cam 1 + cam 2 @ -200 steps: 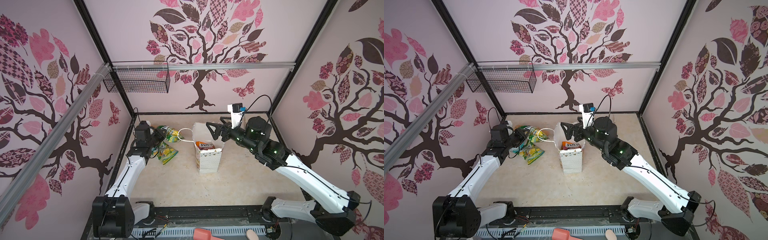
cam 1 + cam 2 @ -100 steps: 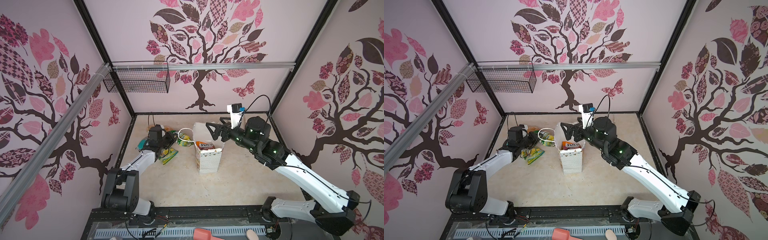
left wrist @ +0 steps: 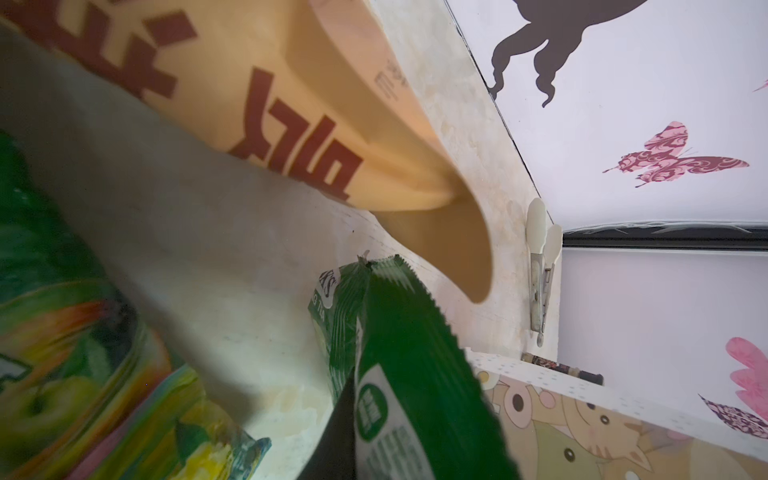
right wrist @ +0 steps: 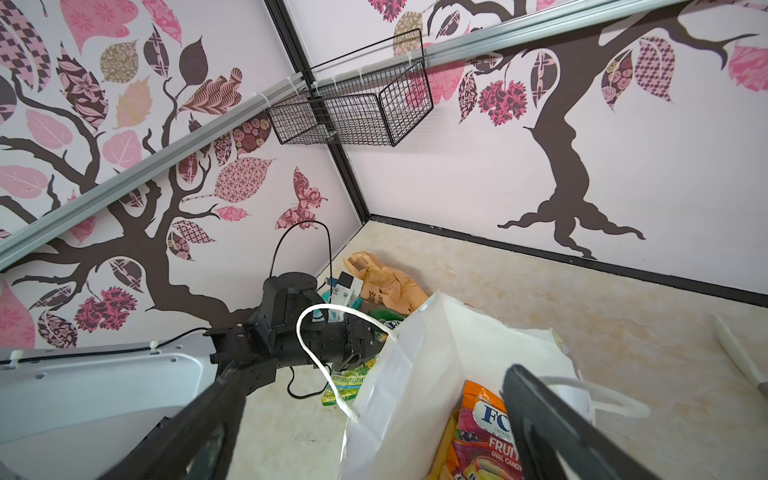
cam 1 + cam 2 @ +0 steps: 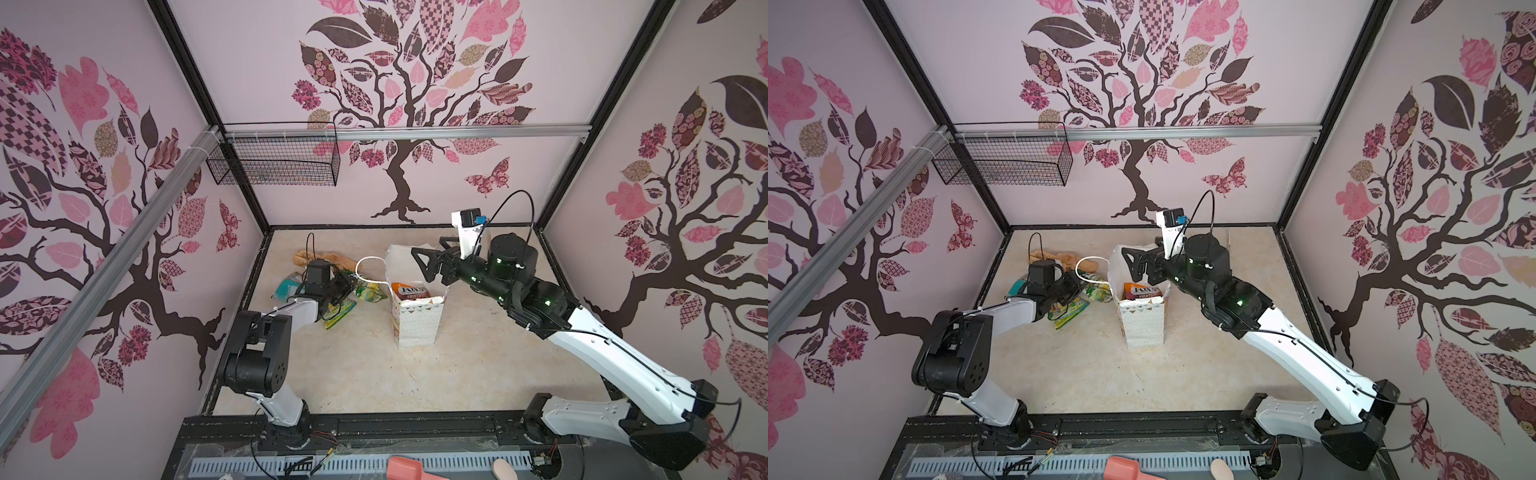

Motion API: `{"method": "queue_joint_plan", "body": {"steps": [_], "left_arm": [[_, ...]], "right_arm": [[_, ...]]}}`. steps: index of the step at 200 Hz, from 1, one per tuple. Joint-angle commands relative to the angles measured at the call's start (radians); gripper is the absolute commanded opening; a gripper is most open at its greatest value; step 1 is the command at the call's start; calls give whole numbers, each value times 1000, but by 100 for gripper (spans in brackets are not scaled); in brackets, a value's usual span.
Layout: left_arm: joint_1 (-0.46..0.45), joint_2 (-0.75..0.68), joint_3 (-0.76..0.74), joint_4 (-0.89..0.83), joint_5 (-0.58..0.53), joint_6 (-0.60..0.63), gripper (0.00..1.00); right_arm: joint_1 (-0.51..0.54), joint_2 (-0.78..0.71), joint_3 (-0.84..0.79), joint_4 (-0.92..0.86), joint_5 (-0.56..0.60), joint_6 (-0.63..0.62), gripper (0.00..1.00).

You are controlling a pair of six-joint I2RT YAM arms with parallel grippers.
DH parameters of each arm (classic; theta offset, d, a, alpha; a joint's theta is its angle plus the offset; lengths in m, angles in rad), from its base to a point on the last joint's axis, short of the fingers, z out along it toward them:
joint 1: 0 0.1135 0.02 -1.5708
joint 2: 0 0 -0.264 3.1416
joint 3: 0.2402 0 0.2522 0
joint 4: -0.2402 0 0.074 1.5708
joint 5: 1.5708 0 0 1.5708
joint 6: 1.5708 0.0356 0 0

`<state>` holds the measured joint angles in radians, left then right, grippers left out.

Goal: Take the snacks out of the paper bag
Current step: 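Carry the green pack down beside the other packs with left gripper, then open left gripper to drop the green pack onto the table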

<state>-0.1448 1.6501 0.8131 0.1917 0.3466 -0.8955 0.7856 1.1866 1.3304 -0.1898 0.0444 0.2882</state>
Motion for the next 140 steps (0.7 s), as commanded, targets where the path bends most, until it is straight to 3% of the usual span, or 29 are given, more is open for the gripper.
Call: {"method": "queue_joint_plan", "body": {"steps": [1,38,79,115,140], "left_arm": [[-5,-9,5,-15,-31,28,25],[-4,-97,22,-191,-114,78,42],[-3,-238,57,-361,-198,134,52],[4,-395,87,-445,-265,162,53],[3,-503,127,-474,-254,185,55]], "right_arm": [[4,11,12,-18,15,-11,100],[5,19,12,-18,19,-6,99],[5,40,23,-15,-2,-2,99],[4,54,38,-14,-13,-2,99],[5,66,44,-16,-24,-2,100]]}}
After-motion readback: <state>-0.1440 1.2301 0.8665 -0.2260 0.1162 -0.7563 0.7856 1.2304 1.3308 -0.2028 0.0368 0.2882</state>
